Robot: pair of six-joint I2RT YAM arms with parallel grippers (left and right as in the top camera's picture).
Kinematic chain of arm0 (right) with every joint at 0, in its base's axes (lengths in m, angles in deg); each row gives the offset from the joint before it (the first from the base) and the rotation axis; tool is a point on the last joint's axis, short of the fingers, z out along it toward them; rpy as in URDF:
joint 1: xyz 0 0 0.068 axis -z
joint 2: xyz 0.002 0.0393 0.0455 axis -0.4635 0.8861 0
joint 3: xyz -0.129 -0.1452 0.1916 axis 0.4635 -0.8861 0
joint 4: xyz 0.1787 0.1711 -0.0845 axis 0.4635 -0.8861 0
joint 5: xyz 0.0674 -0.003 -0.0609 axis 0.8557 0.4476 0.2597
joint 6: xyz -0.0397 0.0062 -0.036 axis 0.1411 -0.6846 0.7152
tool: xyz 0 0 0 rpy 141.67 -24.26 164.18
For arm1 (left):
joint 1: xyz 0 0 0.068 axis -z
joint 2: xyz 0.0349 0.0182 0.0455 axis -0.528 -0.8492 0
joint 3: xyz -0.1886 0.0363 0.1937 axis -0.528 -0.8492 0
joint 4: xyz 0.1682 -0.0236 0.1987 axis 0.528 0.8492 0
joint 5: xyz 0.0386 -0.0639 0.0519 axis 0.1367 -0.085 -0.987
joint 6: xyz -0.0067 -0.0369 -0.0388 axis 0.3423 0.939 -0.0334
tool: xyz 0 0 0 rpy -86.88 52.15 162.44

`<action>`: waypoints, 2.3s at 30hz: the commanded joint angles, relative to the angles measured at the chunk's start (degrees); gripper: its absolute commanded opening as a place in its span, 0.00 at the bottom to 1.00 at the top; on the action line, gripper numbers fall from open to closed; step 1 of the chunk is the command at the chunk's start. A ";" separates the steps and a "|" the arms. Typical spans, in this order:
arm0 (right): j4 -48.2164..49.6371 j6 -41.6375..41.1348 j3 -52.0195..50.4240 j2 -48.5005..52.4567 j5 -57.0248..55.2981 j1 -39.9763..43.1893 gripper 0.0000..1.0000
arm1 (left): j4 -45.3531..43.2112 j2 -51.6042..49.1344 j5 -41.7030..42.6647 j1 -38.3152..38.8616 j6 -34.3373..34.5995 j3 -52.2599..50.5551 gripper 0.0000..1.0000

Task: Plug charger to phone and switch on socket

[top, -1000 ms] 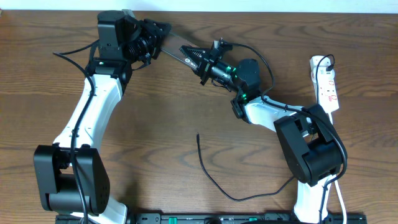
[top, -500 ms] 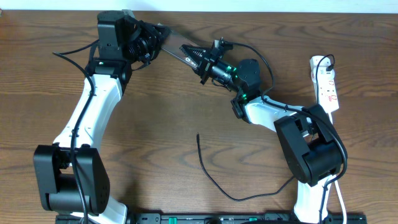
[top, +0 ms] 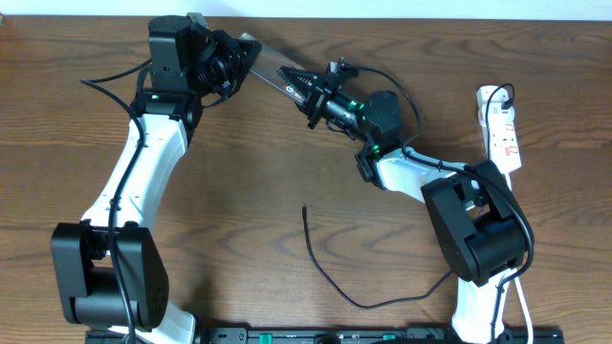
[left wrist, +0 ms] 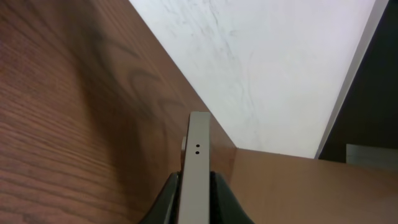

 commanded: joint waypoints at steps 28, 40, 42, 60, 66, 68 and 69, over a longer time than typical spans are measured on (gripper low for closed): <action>1.49 2.43 0.63 0.00 -0.09 -0.31 0.99 | 0.11 -0.33 0.33 0.28 -3.17 0.15 0.07; 1.46 2.43 0.63 0.00 1.09 -0.17 0.99 | -0.07 -0.33 0.87 -2.14 -3.13 0.15 0.08; 1.44 2.43 0.63 0.00 1.27 -0.04 0.99 | -0.07 -0.33 2.38 -3.78 -2.95 0.15 0.07; 0.83 14.19 0.48 0.00 9.53 2.60 0.99 | -4.92 -0.33 40.04 -25.53 -2.54 0.15 0.07; -3.87 28.68 0.68 0.00 18.47 3.87 0.99 | -10.25 -0.33 53.29 -27.50 -2.56 0.15 0.08; -8.87 32.98 1.33 0.00 20.63 4.39 0.99 | -10.62 -0.33 54.62 -27.69 -2.89 0.15 0.07; -12.07 35.60 1.97 0.00 21.70 4.70 0.99 | -10.71 -0.33 54.77 -27.74 -3.26 0.15 0.08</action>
